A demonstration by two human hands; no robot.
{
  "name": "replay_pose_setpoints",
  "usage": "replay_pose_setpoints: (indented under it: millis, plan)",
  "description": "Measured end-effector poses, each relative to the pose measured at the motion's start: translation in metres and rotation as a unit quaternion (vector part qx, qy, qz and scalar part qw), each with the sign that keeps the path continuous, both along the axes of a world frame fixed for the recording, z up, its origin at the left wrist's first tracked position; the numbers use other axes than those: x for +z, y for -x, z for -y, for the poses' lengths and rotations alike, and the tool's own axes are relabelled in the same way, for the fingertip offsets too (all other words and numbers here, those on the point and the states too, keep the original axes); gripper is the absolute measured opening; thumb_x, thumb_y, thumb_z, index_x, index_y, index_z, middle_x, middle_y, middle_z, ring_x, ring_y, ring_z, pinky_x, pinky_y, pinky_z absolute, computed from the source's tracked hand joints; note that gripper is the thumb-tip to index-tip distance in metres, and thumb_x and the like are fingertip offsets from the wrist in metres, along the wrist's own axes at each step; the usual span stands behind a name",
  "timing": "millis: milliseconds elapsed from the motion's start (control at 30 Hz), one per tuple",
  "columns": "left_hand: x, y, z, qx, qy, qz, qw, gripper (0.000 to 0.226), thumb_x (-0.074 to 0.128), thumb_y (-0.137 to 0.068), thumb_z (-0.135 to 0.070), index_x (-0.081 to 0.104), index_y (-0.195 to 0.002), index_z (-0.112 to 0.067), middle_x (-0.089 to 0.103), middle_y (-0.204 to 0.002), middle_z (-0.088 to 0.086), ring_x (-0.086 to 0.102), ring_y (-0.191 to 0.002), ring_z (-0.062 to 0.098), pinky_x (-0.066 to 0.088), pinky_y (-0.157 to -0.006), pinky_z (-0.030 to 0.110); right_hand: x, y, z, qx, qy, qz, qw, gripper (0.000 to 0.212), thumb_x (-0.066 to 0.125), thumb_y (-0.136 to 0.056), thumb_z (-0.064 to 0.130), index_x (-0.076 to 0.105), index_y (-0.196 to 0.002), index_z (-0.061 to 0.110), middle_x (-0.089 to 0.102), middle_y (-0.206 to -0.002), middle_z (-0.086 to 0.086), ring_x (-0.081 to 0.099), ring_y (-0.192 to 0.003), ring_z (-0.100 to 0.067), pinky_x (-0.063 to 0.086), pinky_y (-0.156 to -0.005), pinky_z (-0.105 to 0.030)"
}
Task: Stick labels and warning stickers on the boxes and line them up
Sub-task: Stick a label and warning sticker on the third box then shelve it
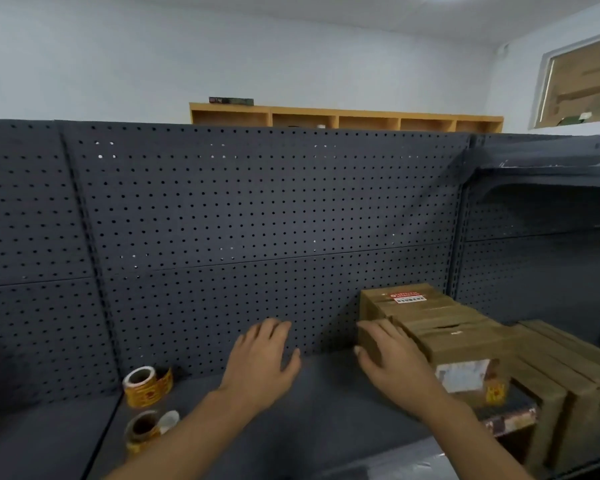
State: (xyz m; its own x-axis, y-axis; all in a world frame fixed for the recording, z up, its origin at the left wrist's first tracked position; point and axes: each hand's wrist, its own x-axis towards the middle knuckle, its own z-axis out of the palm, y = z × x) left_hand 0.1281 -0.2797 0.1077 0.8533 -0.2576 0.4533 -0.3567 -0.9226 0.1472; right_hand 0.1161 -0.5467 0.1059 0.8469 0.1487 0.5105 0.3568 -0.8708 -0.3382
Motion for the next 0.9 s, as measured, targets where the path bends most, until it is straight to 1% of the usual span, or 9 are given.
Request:
replay_pose_setpoints:
  millis: [133,267,433,600,700,800,900]
  plan:
    - [0.0,0.015,-0.054,0.037,0.001,-0.002,0.999,0.057,0.037,-0.103,-0.055,0.037,-0.154,-0.028,0.039,-0.154,-0.011,0.039,-0.141,0.015,0.035,-0.117,0.036,0.002,0.0,-0.052,0.016,0.011,-0.017,1.0,0.049,0.051,-0.102,0.045,0.047,-0.148,0.027,0.05,-0.138,0.014,0.048,-0.126,-0.012,0.044,-0.105,-0.034]
    - [0.0,0.031,-0.11,0.074,-0.001,-0.002,0.997,0.056,0.039,-0.103,-0.055,0.041,-0.151,-0.027,0.044,-0.15,-0.009,0.043,-0.138,0.017,0.039,-0.113,0.037,-0.002,0.001,-0.101,0.035,0.006,-0.03,0.999,0.049,0.05,-0.103,0.047,0.047,-0.148,0.028,0.05,-0.138,0.015,0.048,-0.125,-0.011,0.045,-0.104,-0.034]
    - [0.003,0.058,-0.178,0.12,-0.038,0.003,0.992,0.055,0.04,-0.103,-0.052,0.044,-0.15,-0.024,0.046,-0.149,-0.005,0.046,-0.136,0.02,0.039,-0.112,0.038,-0.008,0.0,-0.163,0.073,-0.011,-0.05,0.996,0.05,0.049,-0.104,0.046,0.045,-0.15,0.027,0.048,-0.14,0.016,0.046,-0.126,-0.01,0.046,-0.103,-0.033]
    - [0.0,0.084,-0.247,0.151,-0.072,0.009,0.986,0.061,0.027,-0.096,-0.057,0.053,-0.141,-0.024,0.055,-0.138,-0.004,0.056,-0.125,0.021,0.047,-0.103,0.038,-0.015,0.004,-0.23,0.12,-0.046,-0.059,0.99,0.047,0.051,-0.104,0.044,0.048,-0.148,0.028,0.049,-0.137,0.018,0.047,-0.125,-0.007,0.048,-0.097,-0.027]
    - [0.001,0.1,-0.289,0.181,-0.069,0.021,0.981,0.06,0.028,-0.096,-0.058,0.053,-0.141,-0.026,0.055,-0.137,-0.007,0.056,-0.125,0.019,0.048,-0.103,0.038,-0.017,0.01,-0.271,0.155,-0.061,-0.075,0.983,0.047,0.051,-0.104,0.043,0.047,-0.149,0.029,0.047,-0.14,0.018,0.045,-0.128,-0.006,0.045,-0.1,-0.026]
    - [0.004,0.119,-0.332,0.206,-0.057,0.022,0.977,0.057,0.032,-0.099,-0.056,0.052,-0.142,-0.025,0.053,-0.139,-0.008,0.055,-0.125,0.019,0.05,-0.101,0.037,-0.015,0.015,-0.313,0.182,-0.068,-0.084,0.977,0.046,0.051,-0.105,0.042,0.046,-0.149,0.029,0.047,-0.142,0.017,0.046,-0.127,-0.007,0.047,-0.1,-0.029]
    - [0.008,0.14,-0.372,0.23,-0.049,0.035,0.971,0.053,0.037,-0.1,-0.053,0.053,-0.142,-0.025,0.053,-0.14,-0.009,0.056,-0.123,0.018,0.051,-0.098,0.035,-0.01,0.021,-0.356,0.199,-0.069,-0.079,0.974,0.044,0.049,-0.106,0.042,0.046,-0.148,0.029,0.048,-0.134,0.018,0.049,-0.121,-0.006,0.049,-0.095,-0.029]
